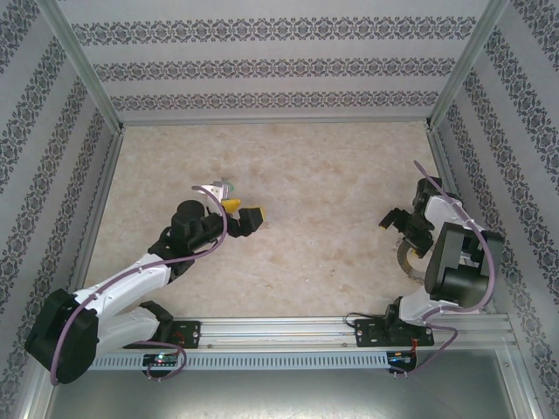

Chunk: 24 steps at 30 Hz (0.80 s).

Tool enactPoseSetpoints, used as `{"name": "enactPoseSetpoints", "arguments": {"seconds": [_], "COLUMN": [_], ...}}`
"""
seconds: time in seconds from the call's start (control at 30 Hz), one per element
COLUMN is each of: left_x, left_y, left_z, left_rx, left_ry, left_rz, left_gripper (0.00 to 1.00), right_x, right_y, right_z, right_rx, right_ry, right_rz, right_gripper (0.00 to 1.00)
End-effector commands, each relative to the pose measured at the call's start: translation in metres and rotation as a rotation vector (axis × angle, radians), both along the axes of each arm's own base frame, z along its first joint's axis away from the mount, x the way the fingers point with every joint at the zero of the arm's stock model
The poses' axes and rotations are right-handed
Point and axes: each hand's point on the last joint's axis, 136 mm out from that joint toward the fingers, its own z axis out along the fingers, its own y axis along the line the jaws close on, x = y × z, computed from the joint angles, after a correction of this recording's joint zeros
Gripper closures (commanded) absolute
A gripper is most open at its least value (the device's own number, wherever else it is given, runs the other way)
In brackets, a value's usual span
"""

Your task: Put the keys on the keyring

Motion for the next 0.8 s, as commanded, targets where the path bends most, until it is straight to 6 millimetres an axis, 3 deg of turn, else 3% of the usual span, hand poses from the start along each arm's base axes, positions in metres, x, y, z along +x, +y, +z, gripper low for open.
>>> {"name": "enactPoseSetpoints", "arguments": {"seconds": [0.0,0.33,0.77], "left_x": [0.002,0.003,0.006], "left_y": [0.004,0.008,0.010], "left_z": [0.006,0.006,0.002], "left_rx": [-0.013,-0.007,-0.004], "left_ry": [-0.040,-0.044,-0.038], "left_rz": [0.012,0.025,0.033], "left_gripper": [0.00,0.00,0.00], "right_x": [-0.004,0.007,0.031], "right_y": [0.004,0.022,0.045], "right_z": [-0.009,-0.022,0.004], "right_rx": [0.005,0.020,-0.022], "right_ry": [0.026,0.043,-0.026], "right_rz": [0.007,0.040,0.123], "right_gripper": [0.02,0.02,0.02]}}
